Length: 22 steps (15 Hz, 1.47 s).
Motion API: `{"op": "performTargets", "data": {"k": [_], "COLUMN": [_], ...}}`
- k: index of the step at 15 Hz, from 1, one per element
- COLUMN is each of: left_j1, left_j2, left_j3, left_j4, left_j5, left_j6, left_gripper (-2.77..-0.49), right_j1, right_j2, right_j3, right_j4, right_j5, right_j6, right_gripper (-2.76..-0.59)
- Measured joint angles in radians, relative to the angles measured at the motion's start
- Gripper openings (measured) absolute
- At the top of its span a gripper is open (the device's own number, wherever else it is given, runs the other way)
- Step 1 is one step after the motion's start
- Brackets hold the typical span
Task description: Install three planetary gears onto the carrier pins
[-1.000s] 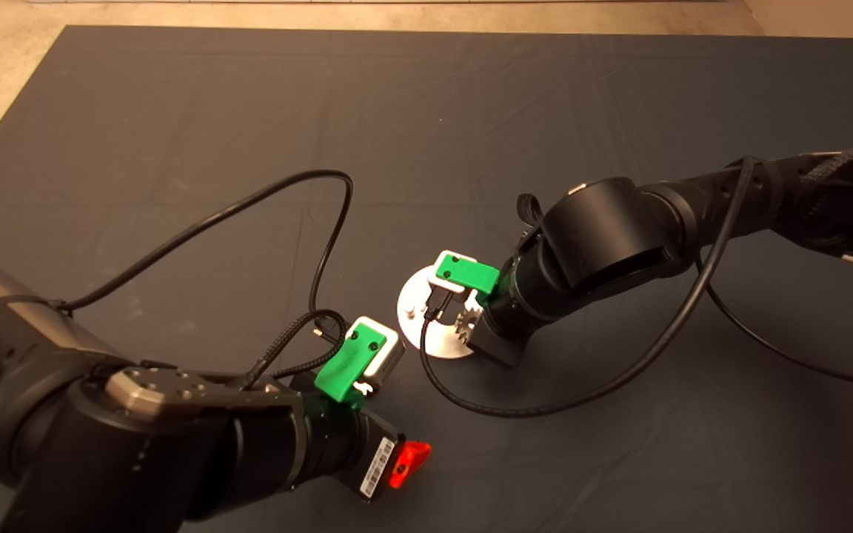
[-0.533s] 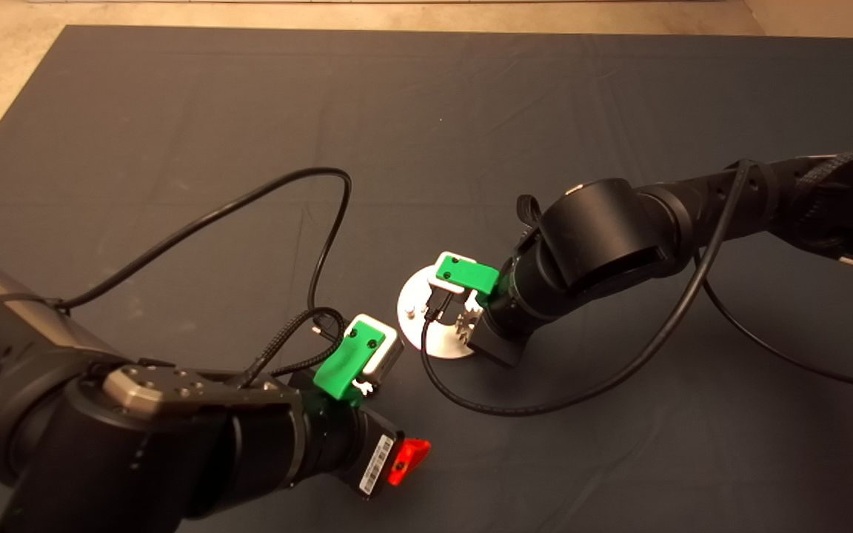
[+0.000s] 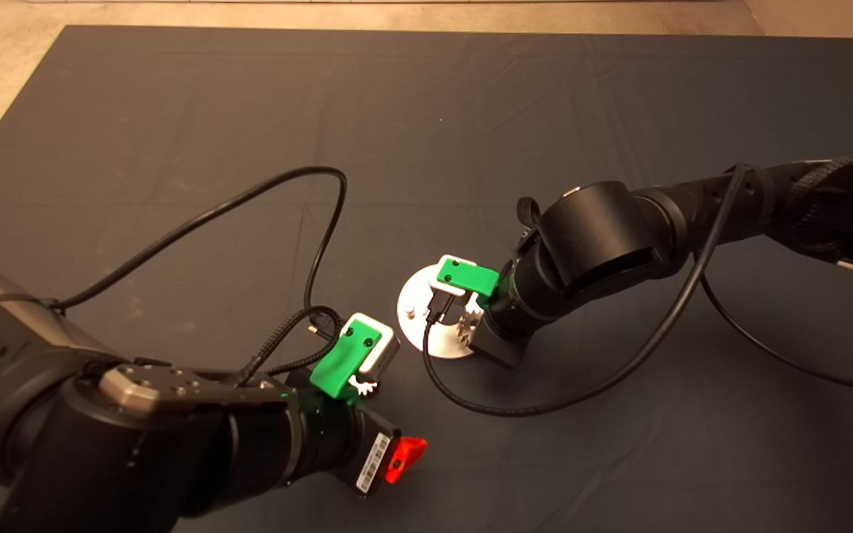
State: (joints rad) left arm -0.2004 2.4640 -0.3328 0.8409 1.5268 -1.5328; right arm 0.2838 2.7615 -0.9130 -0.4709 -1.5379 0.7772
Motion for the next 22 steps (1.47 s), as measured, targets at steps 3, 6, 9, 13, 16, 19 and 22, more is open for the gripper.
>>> {"op": "performTargets", "data": {"k": [3,6,9,13,16,19,22], "left_j1": [0.0,0.0,0.0,0.0,0.0,0.0,0.0], "left_j2": [-0.001,-0.002,-0.002,-0.004,-0.005,-0.005,-0.007], "left_j3": [0.0,0.0,0.0,0.0,0.0,0.0,0.0], "left_j4": [0.0,0.0,0.0,0.0,0.0,0.0,0.0], "left_j5": [0.0,0.0,0.0,0.0,0.0,0.0,0.0], "left_j6": [0.0,0.0,0.0,0.0,0.0,0.0,0.0], "left_gripper": [-0.75,-0.75,-0.75,-0.75,-0.75,-0.75,-0.75], "right_j1": [-0.004,-0.004,-0.004,-0.004,-0.012,-0.012,-0.012], "right_j2": [0.0,-0.005,-0.02,-0.033,-0.036,-0.036,-0.035], "right_j3": [-0.001,-0.006,-0.008,-0.008,-0.008,-0.008,-0.008], "right_j4": [0.0,0.0,0.0,0.0,0.0,0.0,0.0], "right_j5": [0.0,0.001,0.0,0.0,0.001,0.002,0.001], "right_j6": [-0.009,-0.019,-0.029,-0.04,-0.044,-0.045,-0.045], "right_gripper": [-2.68,-2.68,-2.68,-2.68,-2.68,-2.68,-2.68]}}
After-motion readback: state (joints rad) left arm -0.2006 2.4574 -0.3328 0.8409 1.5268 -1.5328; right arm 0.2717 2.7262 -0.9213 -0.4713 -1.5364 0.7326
